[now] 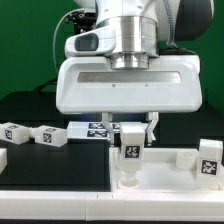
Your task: Assemble square table
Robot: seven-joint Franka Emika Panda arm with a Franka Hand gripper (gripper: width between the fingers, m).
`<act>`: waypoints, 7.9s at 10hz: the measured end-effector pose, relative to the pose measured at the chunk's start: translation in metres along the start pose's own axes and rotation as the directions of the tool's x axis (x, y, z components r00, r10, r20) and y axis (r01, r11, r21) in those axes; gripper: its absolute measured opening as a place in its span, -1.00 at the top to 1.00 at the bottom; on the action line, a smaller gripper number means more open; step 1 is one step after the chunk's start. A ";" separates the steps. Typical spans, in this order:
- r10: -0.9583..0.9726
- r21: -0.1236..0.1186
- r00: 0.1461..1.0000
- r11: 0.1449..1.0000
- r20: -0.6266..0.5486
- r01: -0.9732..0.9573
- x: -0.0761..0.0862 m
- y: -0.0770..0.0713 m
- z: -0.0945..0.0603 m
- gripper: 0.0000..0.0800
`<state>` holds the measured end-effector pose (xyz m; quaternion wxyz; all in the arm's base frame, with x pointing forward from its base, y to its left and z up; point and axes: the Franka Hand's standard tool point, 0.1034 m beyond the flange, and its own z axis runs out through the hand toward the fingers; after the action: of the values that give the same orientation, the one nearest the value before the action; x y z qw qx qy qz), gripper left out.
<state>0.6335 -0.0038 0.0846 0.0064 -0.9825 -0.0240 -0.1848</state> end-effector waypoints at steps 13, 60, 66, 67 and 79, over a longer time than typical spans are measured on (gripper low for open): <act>0.001 -0.036 0.997 0.999 -0.071 -0.004 -0.008 0.005 0.011 -0.57; 0.576 -0.086 0.790 0.816 0.210 -0.572 0.007 0.009 0.010 0.29; 0.998 -0.223 -0.066 -0.063 0.008 -0.973 -0.004 0.011 0.008 0.29; 0.992 -0.221 -0.129 -0.125 0.002 -0.967 -0.005 0.012 0.008 0.29; 0.438 -0.121 0.879 0.899 0.190 -0.422 0.002 -0.006 0.007 -0.60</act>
Offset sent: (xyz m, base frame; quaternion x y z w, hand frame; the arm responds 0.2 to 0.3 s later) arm -0.0056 0.0001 -0.0065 -0.0055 0.0204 0.0058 0.9998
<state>0.6375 0.0020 0.0793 0.0073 -0.9768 0.2011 -0.0736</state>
